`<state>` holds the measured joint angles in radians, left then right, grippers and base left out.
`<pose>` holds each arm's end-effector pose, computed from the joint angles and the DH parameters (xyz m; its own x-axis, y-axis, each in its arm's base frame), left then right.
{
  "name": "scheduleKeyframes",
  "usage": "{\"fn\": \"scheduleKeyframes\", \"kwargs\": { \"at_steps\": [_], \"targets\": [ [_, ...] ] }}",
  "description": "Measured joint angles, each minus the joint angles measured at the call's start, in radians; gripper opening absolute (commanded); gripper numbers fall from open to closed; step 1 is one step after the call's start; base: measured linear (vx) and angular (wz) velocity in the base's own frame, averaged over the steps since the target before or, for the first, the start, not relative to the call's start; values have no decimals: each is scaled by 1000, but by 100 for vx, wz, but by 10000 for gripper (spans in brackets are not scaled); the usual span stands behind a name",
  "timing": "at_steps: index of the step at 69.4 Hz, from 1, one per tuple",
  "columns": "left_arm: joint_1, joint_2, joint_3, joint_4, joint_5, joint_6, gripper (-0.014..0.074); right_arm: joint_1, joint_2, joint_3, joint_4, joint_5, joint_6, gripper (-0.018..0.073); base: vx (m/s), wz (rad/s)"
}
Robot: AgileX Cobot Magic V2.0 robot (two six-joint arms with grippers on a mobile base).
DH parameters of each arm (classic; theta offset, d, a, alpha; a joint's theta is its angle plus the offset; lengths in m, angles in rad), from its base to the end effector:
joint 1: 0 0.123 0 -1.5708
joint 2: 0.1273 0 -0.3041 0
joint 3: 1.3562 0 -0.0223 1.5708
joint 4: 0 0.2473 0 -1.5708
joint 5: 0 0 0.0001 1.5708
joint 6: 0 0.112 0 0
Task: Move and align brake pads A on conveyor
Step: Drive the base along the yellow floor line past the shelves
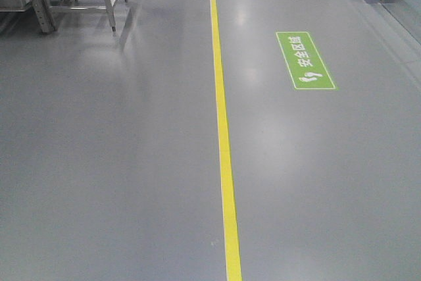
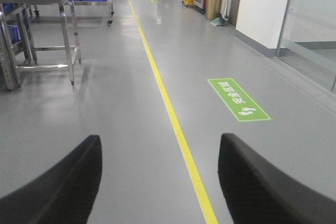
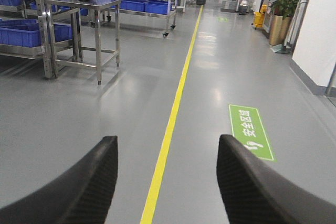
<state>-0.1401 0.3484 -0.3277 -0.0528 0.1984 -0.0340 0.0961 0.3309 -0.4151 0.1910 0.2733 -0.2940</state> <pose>0.0849 -0.0132 0.2862 -0.1422 -0.0664 -0.9876 0.1382 0.9866 -0.0863 0.0775 0.0133 0.3108 -0.0798 -0.1178 -0.9898 -0.1563 0.9822 -0.1043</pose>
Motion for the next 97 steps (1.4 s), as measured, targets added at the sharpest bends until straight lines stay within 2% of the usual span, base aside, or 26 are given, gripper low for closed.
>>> {"fn": "scheduleKeyframes", "kwargs": {
  "at_steps": [97],
  "targets": [
    [0, 0, 0, 0, 0, 0, 465, 0, 0, 0, 0, 0, 0, 416, 64, -1]
  ]
}}
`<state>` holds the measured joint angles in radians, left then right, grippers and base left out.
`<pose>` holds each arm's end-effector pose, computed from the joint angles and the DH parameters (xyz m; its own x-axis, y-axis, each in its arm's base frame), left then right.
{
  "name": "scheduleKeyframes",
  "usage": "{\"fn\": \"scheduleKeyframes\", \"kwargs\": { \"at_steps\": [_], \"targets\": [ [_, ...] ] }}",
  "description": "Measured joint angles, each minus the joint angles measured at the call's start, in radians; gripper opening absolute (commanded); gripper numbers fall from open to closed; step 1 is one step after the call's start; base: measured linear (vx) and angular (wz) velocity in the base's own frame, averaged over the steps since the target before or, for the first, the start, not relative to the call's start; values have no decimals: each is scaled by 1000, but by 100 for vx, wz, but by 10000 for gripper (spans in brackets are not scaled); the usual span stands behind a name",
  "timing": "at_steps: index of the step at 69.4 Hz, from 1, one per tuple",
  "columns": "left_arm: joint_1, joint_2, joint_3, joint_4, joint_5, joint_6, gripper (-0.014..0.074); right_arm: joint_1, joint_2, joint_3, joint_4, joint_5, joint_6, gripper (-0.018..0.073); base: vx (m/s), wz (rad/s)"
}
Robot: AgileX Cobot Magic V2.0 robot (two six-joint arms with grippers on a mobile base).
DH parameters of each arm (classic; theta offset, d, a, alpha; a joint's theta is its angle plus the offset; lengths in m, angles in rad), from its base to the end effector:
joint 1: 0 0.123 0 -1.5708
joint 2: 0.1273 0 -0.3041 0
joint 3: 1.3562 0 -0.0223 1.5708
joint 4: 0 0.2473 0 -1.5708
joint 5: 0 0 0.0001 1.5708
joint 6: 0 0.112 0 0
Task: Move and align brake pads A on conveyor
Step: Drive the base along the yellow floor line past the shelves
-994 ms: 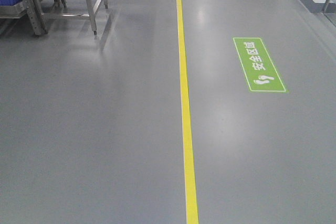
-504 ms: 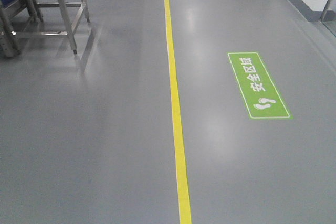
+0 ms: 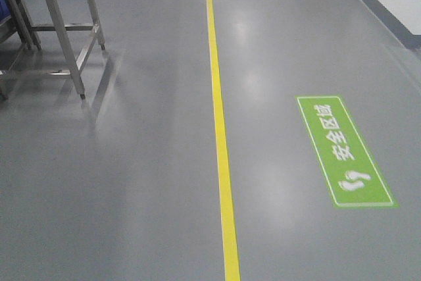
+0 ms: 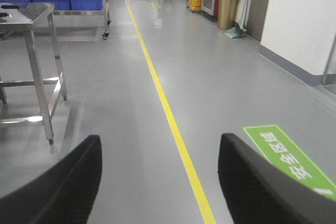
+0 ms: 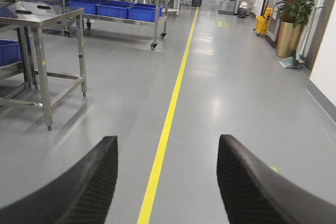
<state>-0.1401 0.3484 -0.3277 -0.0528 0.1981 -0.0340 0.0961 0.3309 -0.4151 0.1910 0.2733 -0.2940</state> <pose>0.0849 -0.0132 0.2862 -0.1419 -0.0665 -0.9876 0.1382 0.9866 -0.0863 0.0775 0.0133 0.3108 -0.0798 -0.1178 -0.9898 -0.1563 0.9822 -0.1043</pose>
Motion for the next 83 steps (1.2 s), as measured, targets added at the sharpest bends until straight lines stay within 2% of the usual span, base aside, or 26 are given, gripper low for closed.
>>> {"fn": "scheduleKeyframes", "kwargs": {
  "at_steps": [83],
  "targets": [
    [0, 0, 0, 0, 0, 0, 465, 0, 0, 0, 0, 0, 0, 416, 74, 3]
  ]
}}
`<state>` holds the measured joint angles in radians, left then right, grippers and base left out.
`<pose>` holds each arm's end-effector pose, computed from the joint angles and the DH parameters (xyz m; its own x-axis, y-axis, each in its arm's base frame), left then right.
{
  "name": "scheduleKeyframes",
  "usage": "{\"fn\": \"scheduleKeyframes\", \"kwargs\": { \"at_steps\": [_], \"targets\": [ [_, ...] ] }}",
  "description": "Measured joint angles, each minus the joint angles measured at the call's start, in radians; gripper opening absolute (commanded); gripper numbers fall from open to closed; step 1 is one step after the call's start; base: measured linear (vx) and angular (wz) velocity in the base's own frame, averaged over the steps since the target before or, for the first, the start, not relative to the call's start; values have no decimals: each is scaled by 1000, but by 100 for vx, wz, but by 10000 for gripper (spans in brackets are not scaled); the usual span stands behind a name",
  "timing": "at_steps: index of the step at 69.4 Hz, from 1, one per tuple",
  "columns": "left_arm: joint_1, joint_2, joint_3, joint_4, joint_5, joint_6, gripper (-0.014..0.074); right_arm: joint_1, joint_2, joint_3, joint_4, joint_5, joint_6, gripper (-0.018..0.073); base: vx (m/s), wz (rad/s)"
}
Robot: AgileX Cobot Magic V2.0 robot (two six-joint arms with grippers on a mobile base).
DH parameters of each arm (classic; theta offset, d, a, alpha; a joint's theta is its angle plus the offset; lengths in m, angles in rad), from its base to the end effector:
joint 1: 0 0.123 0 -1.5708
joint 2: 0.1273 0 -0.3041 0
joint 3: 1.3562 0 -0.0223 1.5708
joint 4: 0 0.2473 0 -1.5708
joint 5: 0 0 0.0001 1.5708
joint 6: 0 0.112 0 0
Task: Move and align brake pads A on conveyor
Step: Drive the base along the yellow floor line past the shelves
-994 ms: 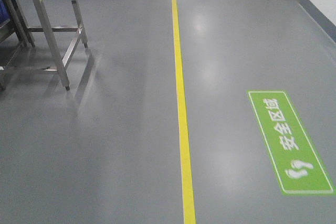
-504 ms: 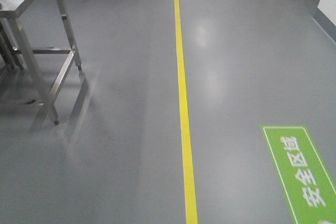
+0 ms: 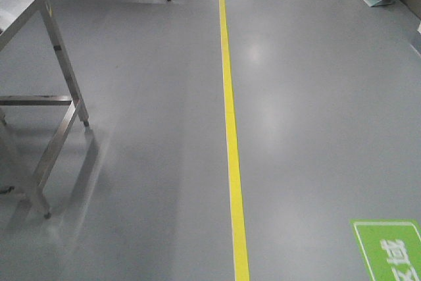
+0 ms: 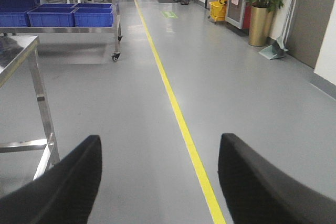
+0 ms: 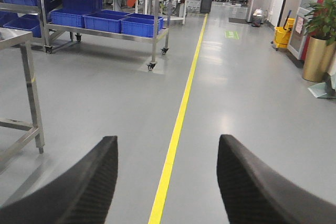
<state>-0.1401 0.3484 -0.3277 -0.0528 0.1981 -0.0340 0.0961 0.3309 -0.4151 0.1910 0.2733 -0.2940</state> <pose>0.0849 -0.0132 0.2862 -0.1419 -0.0665 -0.9876 0.1382 0.9866 -0.0863 0.0775 0.0133 0.3108 -0.0798 -0.1178 -0.9898 -0.1563 0.9822 -0.1043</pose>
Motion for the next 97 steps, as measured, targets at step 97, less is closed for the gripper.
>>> {"fn": "scheduleKeyframes", "kwargs": {
  "at_steps": [97],
  "targets": [
    [0, 0, 0, 0, 0, 0, 465, 0, 0, 0, 0, 0, 0, 416, 60, -2]
  ]
}}
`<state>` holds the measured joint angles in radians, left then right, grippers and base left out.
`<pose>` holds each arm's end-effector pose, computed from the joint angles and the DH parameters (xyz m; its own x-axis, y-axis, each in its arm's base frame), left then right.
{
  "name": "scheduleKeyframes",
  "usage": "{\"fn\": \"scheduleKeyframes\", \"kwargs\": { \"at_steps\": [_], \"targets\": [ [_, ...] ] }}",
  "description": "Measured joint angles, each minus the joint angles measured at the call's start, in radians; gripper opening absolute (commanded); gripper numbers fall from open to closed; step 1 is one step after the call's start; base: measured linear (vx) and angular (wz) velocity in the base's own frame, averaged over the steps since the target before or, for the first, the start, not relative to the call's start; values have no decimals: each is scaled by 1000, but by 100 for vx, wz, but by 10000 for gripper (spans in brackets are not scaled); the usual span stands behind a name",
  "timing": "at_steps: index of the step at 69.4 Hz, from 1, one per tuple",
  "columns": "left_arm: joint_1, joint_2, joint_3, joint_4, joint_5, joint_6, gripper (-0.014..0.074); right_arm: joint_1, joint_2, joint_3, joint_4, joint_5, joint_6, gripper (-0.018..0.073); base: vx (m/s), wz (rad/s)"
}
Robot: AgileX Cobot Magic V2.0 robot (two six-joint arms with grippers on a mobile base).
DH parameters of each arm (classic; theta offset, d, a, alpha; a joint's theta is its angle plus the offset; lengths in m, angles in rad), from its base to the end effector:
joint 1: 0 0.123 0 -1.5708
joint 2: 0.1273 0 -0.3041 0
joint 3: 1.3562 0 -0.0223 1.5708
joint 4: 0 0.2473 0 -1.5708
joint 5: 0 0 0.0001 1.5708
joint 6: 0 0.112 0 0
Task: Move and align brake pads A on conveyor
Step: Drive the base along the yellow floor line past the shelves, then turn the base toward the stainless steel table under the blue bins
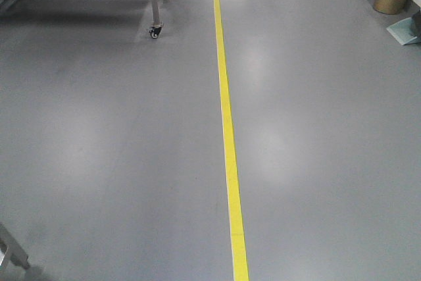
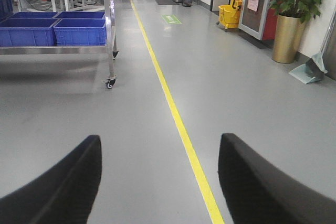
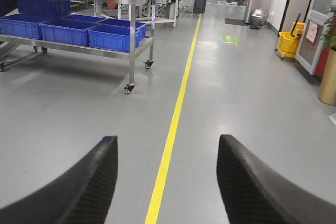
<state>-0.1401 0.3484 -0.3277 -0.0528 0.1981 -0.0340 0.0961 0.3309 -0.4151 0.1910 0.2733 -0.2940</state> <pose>0.0849 -0.0132 0.2862 -0.1419 -0.0665 -0.9876 0.1382 0.9866 -0.0863 0.0775 0.0133 0.3108 -0.0798 -0.1178 -0.9898 -0.1563 0.9822 -0.1043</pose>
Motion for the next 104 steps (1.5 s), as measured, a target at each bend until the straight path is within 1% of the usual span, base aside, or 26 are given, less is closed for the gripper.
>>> {"fn": "scheduleKeyframes", "kwargs": {
  "at_steps": [35, 50, 104],
  "targets": [
    [0, 0, 0, 0, 0, 0, 465, 0, 0, 0, 0, 0, 0, 416, 46, 4],
    [0, 0, 0, 0, 0, 0, 465, 0, 0, 0, 0, 0, 0, 416, 36, 26],
    [0, 0, 0, 0, 0, 0, 465, 0, 0, 0, 0, 0, 0, 416, 24, 83]
  ]
}}
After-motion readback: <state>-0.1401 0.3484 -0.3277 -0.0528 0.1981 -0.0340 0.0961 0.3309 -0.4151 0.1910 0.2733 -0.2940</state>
